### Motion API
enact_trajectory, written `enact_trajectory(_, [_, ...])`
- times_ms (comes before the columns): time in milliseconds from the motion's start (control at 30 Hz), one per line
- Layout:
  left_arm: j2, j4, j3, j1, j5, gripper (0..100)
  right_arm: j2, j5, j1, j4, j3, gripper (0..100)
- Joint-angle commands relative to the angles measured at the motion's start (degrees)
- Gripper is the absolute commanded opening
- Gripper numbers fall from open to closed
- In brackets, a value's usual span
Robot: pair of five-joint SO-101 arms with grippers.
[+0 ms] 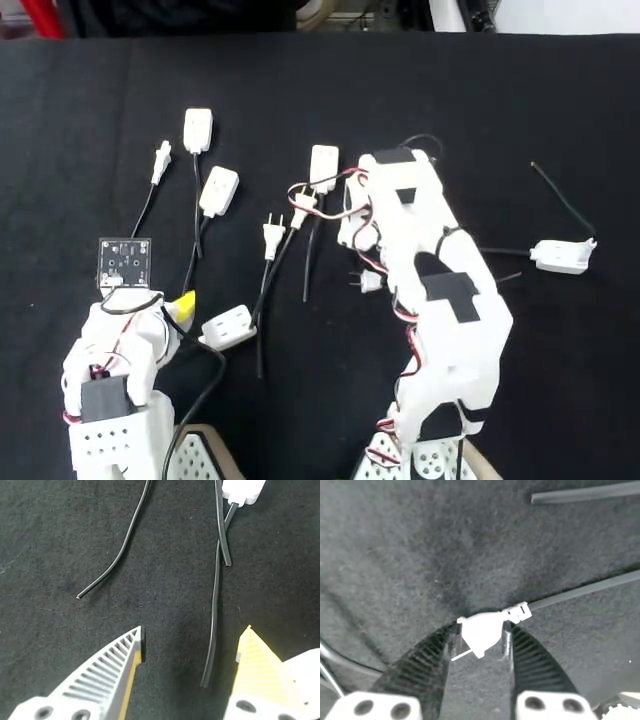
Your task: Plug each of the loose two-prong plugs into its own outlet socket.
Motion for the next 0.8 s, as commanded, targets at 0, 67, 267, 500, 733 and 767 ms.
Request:
enact_trajectory(0, [-0.18,-1.41,-0.48,0.92,-0.44,30,5.32,-1.05,0.62,1.23,0.92,17.9])
enact_trajectory(67, [-0.18,-1.32,-0.48,0.92,-0.44,30,5.23,-2.11,-0.44,2.11,0.75,25.1])
enact_trajectory(267, [-0.18,-1.41,-0.48,0.92,-0.44,30,5.23,-2.46,-1.67,2.37,-0.13,29.5])
enact_trajectory(500, [-0.18,-1.32,-0.48,0.92,-0.44,30,5.49,3.60,-1.67,4.13,-0.13,7.0])
enact_trajectory(733, [-0.18,-1.23,-0.48,0.92,-0.44,30,5.14,8.18,-1.32,9.41,-0.66,5.7])
enact_trajectory(767, [-0.18,-1.23,-0.48,0.92,-0.44,30,5.14,9.05,-1.32,10.29,-1.54,5.4])
